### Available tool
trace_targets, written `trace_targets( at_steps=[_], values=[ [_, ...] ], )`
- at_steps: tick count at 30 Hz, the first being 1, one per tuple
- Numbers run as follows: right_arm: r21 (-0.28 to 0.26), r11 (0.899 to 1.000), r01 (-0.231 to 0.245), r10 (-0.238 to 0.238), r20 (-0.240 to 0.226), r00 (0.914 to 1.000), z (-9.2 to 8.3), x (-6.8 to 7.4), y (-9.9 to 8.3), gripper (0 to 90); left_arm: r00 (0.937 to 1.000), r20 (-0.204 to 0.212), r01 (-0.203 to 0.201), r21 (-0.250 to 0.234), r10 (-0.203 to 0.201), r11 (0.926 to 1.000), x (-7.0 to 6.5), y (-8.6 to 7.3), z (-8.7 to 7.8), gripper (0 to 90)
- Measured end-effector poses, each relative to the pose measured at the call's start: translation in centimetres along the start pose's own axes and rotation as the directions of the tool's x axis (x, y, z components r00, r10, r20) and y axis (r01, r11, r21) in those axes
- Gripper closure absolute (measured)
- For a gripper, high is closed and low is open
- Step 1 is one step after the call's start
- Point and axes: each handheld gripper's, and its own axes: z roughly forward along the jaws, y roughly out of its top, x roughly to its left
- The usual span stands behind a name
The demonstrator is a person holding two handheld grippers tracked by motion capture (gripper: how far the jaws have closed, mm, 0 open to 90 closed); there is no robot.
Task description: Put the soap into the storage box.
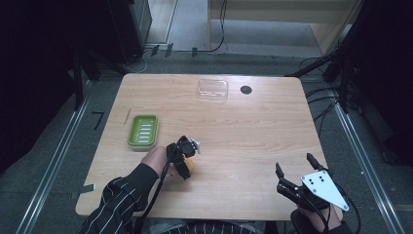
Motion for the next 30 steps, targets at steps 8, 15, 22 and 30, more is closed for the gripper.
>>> trace_targets(
  at_steps=[8,15,22,30],
  values=[
    [-0.001,1.000,-0.002,0.002,0.001,1.0000,-0.03,-0.02,-0.01,13.3,0.9998,-0.002,0.020,-0.016,-0.020,0.9997,-0.02,-0.24,-0.10,26.9],
    [-0.001,1.000,-0.002,0.002,0.000,1.0000,-0.03,-0.01,0.00,13.3,0.9991,-0.005,0.041,-0.022,-0.041,0.9989,-0.14,-0.25,-0.08,27.2],
    [-0.002,1.000,-0.004,0.004,0.000,1.0000,-0.04,-0.02,-0.01,13.3,0.9987,-0.007,0.051,-0.042,-0.051,0.9978,-0.12,-0.38,-0.07,27.3],
    [-0.001,1.000,-0.003,0.003,0.001,1.0000,-0.03,-0.01,0.00,13.3,0.9989,-0.022,0.041,-0.038,-0.042,0.9985,-0.19,-0.39,-0.18,27.3]
  ],
)
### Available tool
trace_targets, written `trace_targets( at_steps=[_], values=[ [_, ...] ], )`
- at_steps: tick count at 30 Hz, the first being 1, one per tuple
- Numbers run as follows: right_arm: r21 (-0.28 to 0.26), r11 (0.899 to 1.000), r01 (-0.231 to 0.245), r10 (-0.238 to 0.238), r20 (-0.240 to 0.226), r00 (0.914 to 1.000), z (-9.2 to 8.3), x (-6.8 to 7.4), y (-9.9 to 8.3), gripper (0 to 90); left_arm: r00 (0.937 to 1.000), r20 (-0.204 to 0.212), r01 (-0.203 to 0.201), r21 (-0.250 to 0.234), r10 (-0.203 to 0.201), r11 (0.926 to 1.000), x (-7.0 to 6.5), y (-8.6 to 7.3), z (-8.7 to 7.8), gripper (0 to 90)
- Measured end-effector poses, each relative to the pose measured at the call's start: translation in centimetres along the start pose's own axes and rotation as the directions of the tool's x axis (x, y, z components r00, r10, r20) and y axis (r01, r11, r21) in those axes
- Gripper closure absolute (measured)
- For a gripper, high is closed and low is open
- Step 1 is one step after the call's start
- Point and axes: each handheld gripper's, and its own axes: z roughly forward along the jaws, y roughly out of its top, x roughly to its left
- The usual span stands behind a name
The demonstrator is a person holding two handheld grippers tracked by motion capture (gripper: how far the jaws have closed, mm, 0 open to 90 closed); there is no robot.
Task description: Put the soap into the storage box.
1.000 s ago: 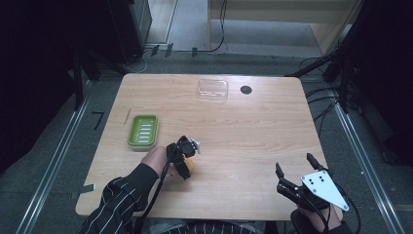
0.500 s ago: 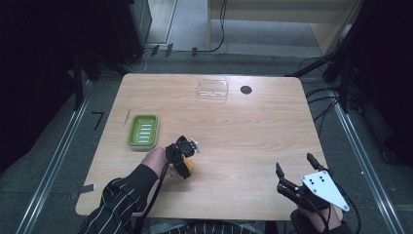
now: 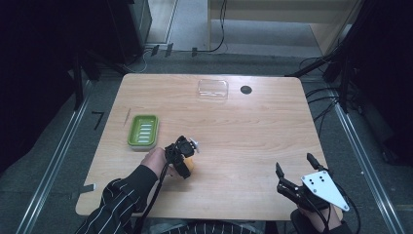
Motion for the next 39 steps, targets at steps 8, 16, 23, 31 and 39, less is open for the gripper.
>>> trace_targets(
  at_steps=[8,16,23,31,39],
  values=[
    [0.000,1.000,-0.001,0.001,-0.001,1.0000,0.0,0.0,0.0,13.3,1.0000,-0.008,-0.002,-0.025,0.001,0.9997,0.1,-0.1,-0.2,27.4],
    [0.000,1.000,0.000,0.000,0.000,1.0000,0.0,0.0,0.0,13.3,0.9999,-0.013,0.006,-0.044,-0.007,0.9990,0.2,-0.2,-0.5,27.5],
    [0.000,1.000,0.000,0.000,0.001,1.0000,0.0,0.0,0.0,13.3,0.9994,-0.026,0.022,-0.080,-0.025,0.9966,0.5,-0.5,-0.9,27.4],
    [0.000,1.000,0.000,0.000,0.001,1.0000,0.0,0.0,0.0,13.3,0.9985,-0.040,0.034,-0.095,-0.038,0.9949,0.9,-0.8,-1.2,27.4],
    [0.000,1.000,0.002,-0.002,0.000,1.0000,0.0,0.0,0.0,13.3,0.9973,-0.046,0.053,-0.099,-0.058,0.9937,1.5,-1.0,-1.4,27.5]
  ],
)
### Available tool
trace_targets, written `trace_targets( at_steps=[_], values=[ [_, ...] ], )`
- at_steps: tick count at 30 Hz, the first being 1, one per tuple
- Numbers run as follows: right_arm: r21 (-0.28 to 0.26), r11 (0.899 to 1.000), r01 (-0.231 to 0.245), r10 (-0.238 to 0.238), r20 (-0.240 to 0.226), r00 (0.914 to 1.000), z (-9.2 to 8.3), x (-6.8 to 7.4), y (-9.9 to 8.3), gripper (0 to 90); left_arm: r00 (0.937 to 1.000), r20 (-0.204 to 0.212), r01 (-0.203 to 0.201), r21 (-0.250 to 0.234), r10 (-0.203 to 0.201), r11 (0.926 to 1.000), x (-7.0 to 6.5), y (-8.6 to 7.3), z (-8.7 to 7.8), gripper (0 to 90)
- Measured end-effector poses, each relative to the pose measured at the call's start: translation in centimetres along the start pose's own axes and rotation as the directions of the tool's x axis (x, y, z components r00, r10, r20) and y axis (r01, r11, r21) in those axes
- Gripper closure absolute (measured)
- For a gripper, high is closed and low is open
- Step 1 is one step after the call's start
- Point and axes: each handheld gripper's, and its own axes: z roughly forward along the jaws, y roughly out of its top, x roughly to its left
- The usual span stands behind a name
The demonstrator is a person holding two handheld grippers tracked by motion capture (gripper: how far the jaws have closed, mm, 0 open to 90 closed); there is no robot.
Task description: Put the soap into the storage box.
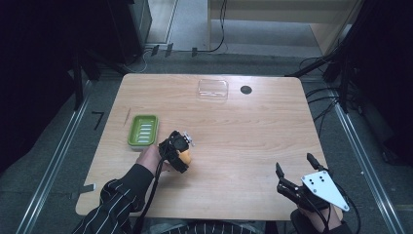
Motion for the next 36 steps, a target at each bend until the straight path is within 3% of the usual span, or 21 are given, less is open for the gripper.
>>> trace_targets(
  at_steps=[11,27,36],
  values=[
    [0.001,1.000,0.001,-0.001,-0.001,1.0000,0.0,0.0,0.0,13.3,0.9988,-0.002,0.049,0.005,-0.049,0.9988,1.9,-0.5,-0.4,27.5],
    [0.004,1.000,0.006,-0.006,-0.004,1.0000,0.1,0.0,0.0,13.3,0.9931,-0.018,0.116,-0.034,-0.116,0.9927,4.5,-1.0,-0.9,27.6],
    [0.004,1.000,0.005,-0.005,-0.003,1.0000,0.0,0.0,0.0,13.3,0.9889,-0.032,0.143,-0.082,-0.145,0.9864,5.7,-1.1,-1.7,27.7]
  ],
)
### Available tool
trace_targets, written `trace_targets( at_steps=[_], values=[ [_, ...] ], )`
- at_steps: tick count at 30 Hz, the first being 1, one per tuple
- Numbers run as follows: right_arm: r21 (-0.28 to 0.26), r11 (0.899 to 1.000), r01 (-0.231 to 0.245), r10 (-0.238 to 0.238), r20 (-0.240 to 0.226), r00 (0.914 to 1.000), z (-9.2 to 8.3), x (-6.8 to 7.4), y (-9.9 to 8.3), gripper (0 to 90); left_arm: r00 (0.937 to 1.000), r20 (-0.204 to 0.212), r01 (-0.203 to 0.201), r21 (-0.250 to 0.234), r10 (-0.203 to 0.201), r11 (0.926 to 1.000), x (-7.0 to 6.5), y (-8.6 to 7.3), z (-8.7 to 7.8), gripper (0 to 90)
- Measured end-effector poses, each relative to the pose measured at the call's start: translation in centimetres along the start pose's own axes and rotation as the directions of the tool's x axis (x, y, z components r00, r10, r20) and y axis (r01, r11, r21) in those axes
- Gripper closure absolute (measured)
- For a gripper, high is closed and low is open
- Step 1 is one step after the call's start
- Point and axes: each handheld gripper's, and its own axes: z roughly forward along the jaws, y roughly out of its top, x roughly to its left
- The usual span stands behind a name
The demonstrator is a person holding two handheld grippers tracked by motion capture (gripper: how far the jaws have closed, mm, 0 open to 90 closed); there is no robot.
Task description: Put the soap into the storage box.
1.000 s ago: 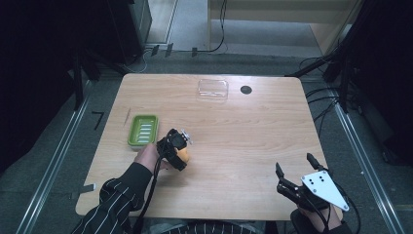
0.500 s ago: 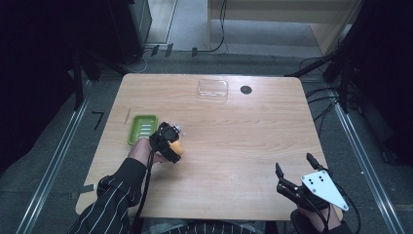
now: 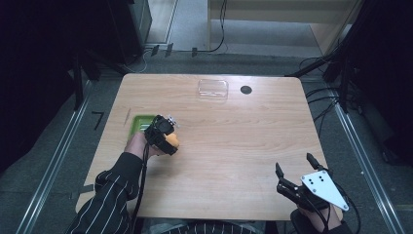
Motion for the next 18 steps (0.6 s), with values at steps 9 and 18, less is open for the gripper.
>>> trace_targets(
  at_steps=[9,18],
  values=[
    [0.000,1.000,0.000,0.000,0.000,1.0000,0.0,0.0,0.0,13.3,0.9993,-0.024,0.028,-0.060,-0.030,0.9978,1.2,-0.3,-0.9,27.8],
    [-0.001,1.000,-0.001,0.001,0.000,1.0000,0.0,0.0,0.0,13.3,0.9963,-0.055,0.062,-0.087,-0.067,0.9943,2.4,-0.9,-1.4,27.8]
  ],
)
